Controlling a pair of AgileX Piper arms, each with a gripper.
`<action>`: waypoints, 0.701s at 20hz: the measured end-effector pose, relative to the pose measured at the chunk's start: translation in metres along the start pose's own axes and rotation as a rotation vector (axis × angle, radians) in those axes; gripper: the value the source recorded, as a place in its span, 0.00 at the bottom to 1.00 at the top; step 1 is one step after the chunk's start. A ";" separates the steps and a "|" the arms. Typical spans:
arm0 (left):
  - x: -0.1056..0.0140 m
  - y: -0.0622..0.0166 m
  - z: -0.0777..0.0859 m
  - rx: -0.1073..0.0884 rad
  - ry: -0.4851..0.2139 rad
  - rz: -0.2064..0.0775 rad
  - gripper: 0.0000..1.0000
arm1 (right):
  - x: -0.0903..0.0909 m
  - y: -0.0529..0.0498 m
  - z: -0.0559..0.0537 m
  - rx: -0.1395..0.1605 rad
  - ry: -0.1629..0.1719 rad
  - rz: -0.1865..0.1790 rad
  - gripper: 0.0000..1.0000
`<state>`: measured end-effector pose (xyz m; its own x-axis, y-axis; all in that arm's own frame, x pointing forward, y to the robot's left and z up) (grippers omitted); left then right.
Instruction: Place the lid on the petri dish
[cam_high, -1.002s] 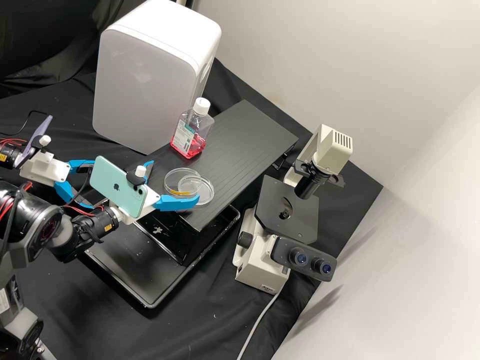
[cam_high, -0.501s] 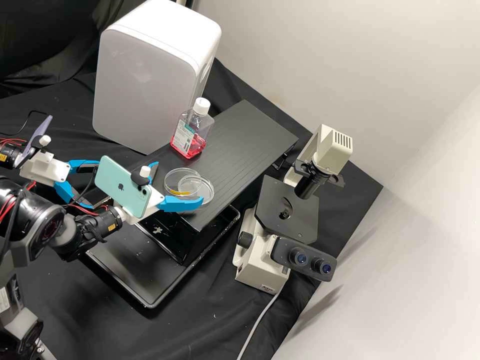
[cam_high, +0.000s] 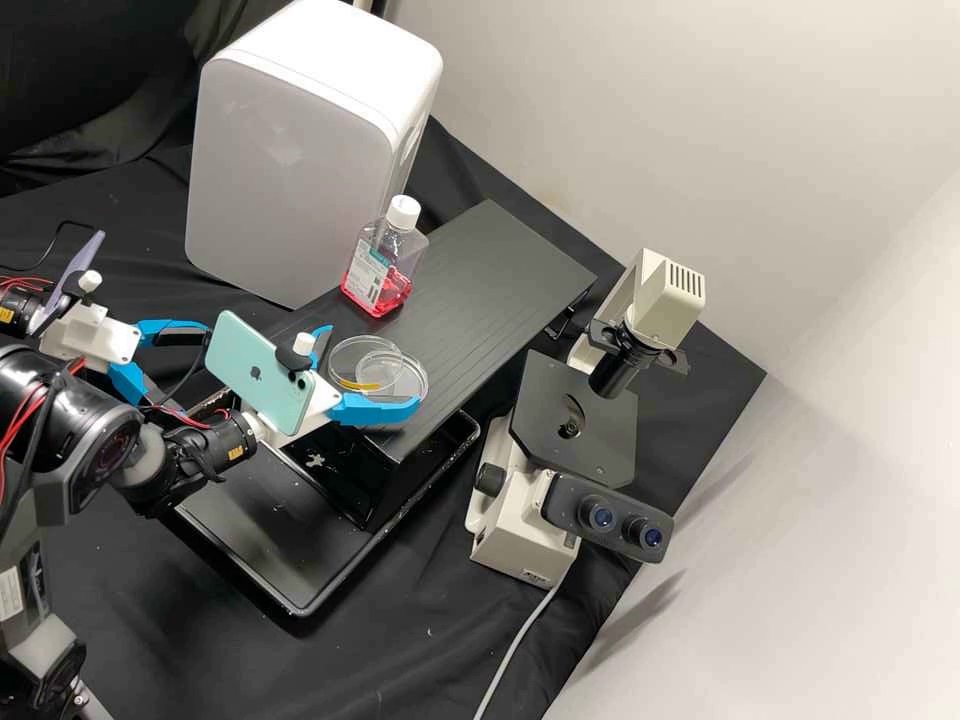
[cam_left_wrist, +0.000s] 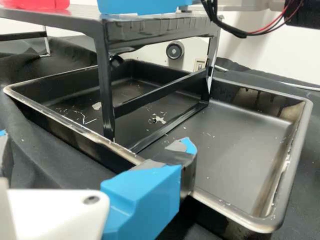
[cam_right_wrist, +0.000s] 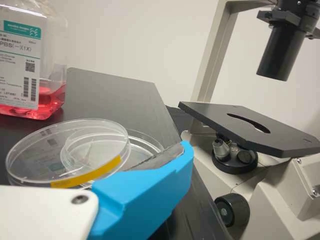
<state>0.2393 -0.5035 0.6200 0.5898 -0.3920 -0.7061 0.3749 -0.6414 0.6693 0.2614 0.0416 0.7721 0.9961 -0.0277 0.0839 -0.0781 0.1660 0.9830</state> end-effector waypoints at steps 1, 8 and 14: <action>0.000 0.0000 0.000 0.000 0.000 0.000 1.00 | 0.000 0.000 0.000 0.000 0.000 0.000 0.00; 0.000 0.0000 0.000 0.000 0.000 0.000 1.00 | 0.001 -0.003 0.002 -0.005 -0.007 -0.010 0.00; 0.000 0.0000 0.000 0.000 0.000 0.000 1.00 | 0.001 -0.003 0.002 -0.004 -0.007 -0.009 0.00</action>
<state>0.2393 -0.5035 0.6200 0.5898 -0.3920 -0.7061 0.3749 -0.6414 0.6693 0.2622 0.0393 0.7698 0.9964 -0.0365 0.0761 -0.0689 0.1701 0.9830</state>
